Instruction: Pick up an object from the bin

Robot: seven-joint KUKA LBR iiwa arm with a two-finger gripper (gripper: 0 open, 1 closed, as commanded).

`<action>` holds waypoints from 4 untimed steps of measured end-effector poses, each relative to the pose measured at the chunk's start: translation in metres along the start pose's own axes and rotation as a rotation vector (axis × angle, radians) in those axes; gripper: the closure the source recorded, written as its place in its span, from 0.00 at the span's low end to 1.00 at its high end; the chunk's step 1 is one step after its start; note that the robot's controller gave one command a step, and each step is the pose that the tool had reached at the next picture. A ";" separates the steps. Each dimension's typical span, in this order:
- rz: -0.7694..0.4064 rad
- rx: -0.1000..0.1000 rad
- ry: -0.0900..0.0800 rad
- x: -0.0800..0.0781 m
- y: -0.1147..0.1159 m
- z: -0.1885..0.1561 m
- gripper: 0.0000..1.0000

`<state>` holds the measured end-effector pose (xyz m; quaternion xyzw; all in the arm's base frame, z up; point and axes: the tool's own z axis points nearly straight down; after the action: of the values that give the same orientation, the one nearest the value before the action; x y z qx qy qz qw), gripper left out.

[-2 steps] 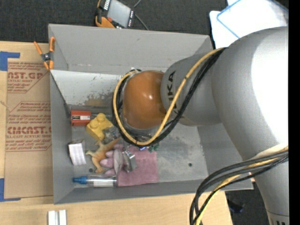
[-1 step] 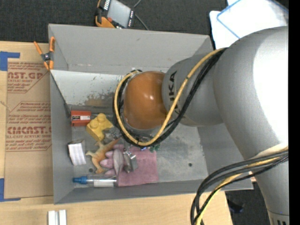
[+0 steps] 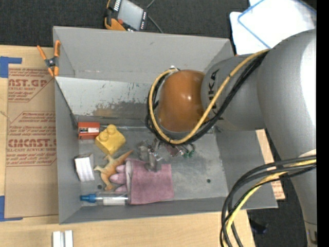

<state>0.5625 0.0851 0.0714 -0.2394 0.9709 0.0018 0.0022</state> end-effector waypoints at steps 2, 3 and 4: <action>0.004 0.000 -0.004 0.009 0.002 -0.033 1.00; 0.009 -0.002 0.001 0.004 -0.001 -0.023 1.00; 0.000 0.000 -0.005 0.001 0.001 -0.039 1.00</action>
Offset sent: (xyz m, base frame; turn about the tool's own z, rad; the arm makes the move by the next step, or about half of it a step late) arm -0.0100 -0.0039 0.0318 0.0042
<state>0.5610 0.0852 0.1103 -0.2393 0.9709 0.0026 0.0046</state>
